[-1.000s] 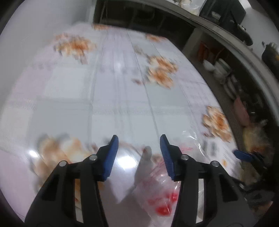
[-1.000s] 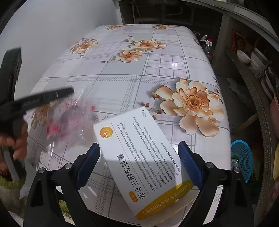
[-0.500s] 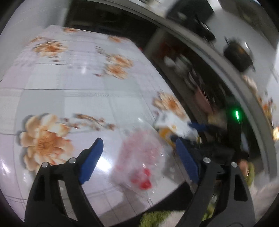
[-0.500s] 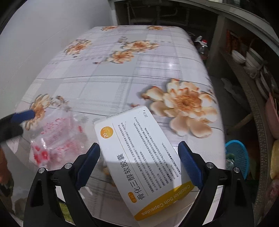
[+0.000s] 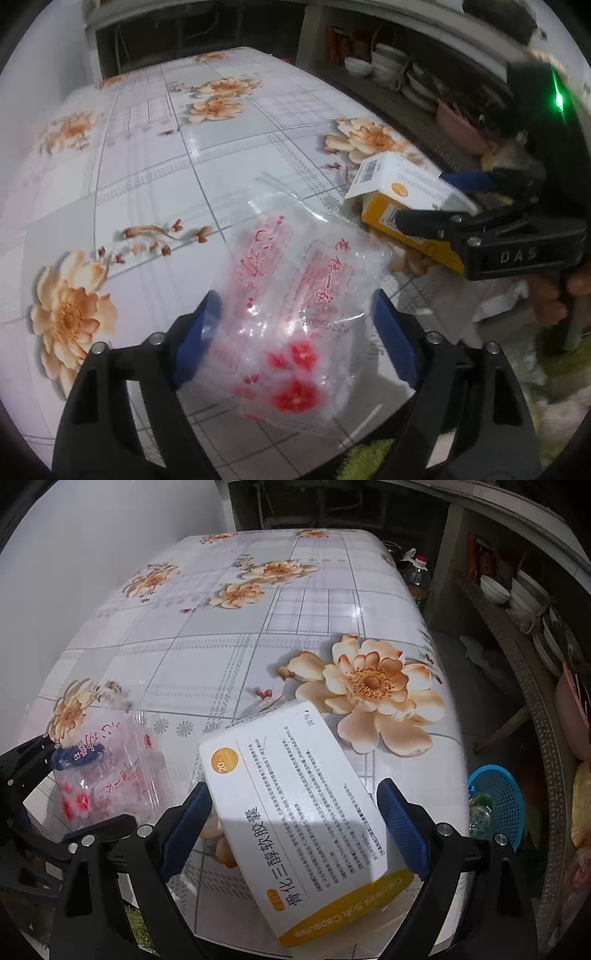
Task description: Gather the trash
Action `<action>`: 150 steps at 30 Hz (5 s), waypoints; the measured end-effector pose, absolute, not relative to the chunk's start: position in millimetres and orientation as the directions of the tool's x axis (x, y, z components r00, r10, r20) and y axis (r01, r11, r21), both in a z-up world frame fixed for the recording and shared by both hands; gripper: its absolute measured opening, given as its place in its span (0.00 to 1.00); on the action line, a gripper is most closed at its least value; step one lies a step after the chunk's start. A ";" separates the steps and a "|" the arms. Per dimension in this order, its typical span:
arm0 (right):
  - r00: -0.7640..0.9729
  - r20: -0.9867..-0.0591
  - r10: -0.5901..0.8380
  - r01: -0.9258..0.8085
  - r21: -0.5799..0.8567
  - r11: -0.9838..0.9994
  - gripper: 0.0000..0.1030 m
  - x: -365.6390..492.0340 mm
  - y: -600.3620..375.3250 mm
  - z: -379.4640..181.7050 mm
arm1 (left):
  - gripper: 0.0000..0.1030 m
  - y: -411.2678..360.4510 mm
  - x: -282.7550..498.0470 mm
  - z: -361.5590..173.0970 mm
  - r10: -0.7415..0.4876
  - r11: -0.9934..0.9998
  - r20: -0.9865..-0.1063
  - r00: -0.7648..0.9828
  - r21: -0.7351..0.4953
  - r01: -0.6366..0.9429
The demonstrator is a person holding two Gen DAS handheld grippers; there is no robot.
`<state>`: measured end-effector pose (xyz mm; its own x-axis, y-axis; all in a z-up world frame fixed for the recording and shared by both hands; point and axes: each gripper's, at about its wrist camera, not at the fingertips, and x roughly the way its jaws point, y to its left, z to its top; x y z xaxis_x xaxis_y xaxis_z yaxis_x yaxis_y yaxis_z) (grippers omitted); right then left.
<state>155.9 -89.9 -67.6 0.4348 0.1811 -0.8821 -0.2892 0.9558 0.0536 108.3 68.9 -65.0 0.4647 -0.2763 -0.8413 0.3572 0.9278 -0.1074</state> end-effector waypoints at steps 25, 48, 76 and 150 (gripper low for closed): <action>0.407 -0.878 0.253 -0.283 0.141 0.949 0.77 157.5 -98.4 -66.5 | 0.39 45.8 105.3 -59.6 -0.181 0.936 -0.840 0.512 0.012 0.351; 0.431 -0.857 0.283 -0.272 0.176 0.946 0.75 157.0 -105.1 -53.0 | 0.39 44.1 101.9 -43.1 -0.190 0.942 -0.812 0.552 0.007 0.335; 0.570 -0.764 0.303 -0.101 0.300 0.948 0.75 135.1 -192.5 -13.7 | 0.39 -0.7 130.6 -2.9 -0.331 0.896 -0.750 0.572 -0.061 0.439; 0.681 -0.718 -0.145 0.488 0.297 0.821 0.87 4.5 -409.0 -84.0 | 0.88 -241.1 140.1 40.4 -0.640 0.685 -0.658 0.395 -0.258 0.681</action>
